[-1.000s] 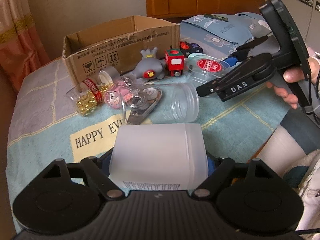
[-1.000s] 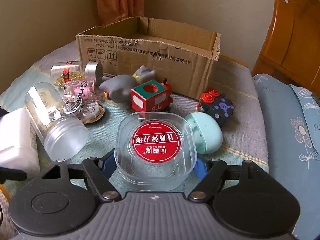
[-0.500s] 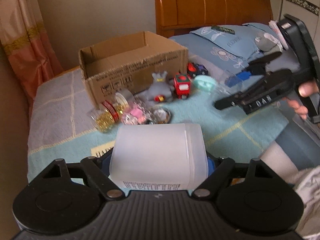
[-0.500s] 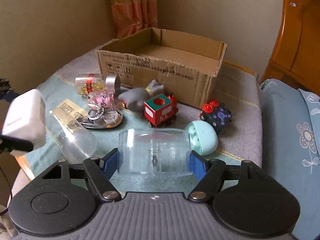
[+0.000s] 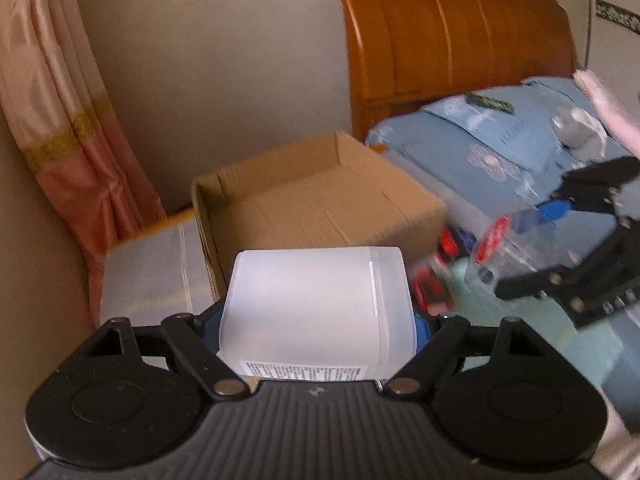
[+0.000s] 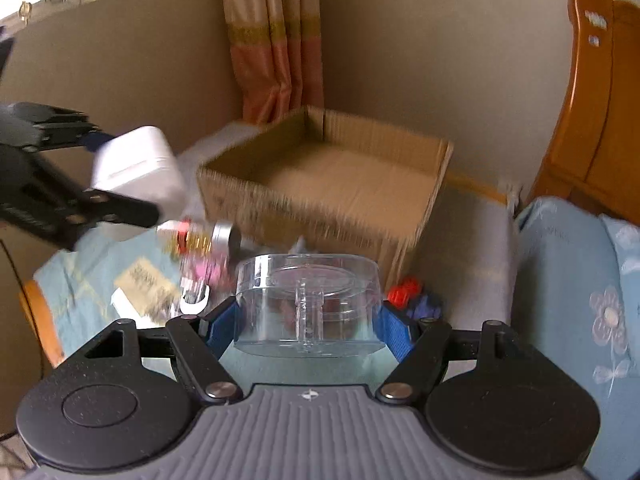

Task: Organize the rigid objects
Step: 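Lower both held items into the cardboard box and open both grippers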

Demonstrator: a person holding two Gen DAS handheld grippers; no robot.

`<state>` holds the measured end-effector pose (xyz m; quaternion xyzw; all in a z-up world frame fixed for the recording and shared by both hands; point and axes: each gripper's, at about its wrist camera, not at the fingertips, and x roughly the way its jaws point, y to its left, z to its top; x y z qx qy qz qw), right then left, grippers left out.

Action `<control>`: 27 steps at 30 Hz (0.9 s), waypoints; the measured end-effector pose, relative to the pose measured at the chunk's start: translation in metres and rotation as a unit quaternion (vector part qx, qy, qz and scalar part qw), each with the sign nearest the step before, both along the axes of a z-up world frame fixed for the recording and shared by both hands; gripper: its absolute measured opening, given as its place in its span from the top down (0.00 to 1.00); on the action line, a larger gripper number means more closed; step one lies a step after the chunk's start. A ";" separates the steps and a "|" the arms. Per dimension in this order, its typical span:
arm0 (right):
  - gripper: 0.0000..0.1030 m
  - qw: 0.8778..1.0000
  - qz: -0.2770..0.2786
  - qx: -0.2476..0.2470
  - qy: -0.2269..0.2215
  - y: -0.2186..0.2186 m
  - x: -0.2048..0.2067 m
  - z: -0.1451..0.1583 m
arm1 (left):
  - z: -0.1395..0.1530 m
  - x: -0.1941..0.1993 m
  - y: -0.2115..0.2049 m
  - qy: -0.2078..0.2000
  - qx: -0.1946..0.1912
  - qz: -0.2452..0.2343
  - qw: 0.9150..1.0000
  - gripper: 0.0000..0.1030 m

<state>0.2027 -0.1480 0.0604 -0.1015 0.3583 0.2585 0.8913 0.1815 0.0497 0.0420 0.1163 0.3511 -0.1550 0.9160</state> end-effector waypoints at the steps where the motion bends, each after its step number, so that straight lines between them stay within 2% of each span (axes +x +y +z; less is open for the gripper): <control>1: 0.24 1.000 -0.001 0.003 -0.004 0.001 0.007 0.006 | 0.003 0.012 -0.001 -0.002 -0.002 0.005 1.000 0.20; 6: 0.24 1.000 0.000 0.007 -0.011 0.012 0.055 0.022 | 0.007 0.075 -0.007 -0.010 0.004 0.023 1.000 0.20; 10: 0.24 1.000 -0.009 0.003 -0.001 0.021 0.097 0.022 | -0.003 0.123 -0.009 0.007 0.007 0.038 0.999 0.20; 18: 0.24 0.998 -0.042 -0.006 0.039 0.035 0.184 0.001 | -0.031 0.175 -0.004 0.030 0.023 0.050 0.998 0.20; 19: 0.21 0.998 -0.055 -0.001 0.034 0.035 0.192 -0.001 | -0.033 0.179 -0.004 0.031 0.022 0.050 0.998 0.20; 20: 0.12 0.997 -0.063 0.001 0.031 0.035 0.195 -0.002 | -0.036 0.182 -0.004 0.034 0.022 0.050 0.998 0.20; 24: 0.09 0.996 -0.074 0.030 0.035 0.026 0.202 -0.006 | -0.044 0.196 -0.004 0.039 0.021 0.056 0.997 0.20; 26: 0.00 0.996 -0.075 0.037 0.029 0.022 0.198 -0.007 | -0.047 0.204 -0.003 0.037 0.022 0.064 0.997 0.20; 27: 0.00 0.996 -0.075 0.040 0.022 0.020 0.194 -0.007 | -0.048 0.206 -0.003 0.031 0.024 0.069 0.997 0.18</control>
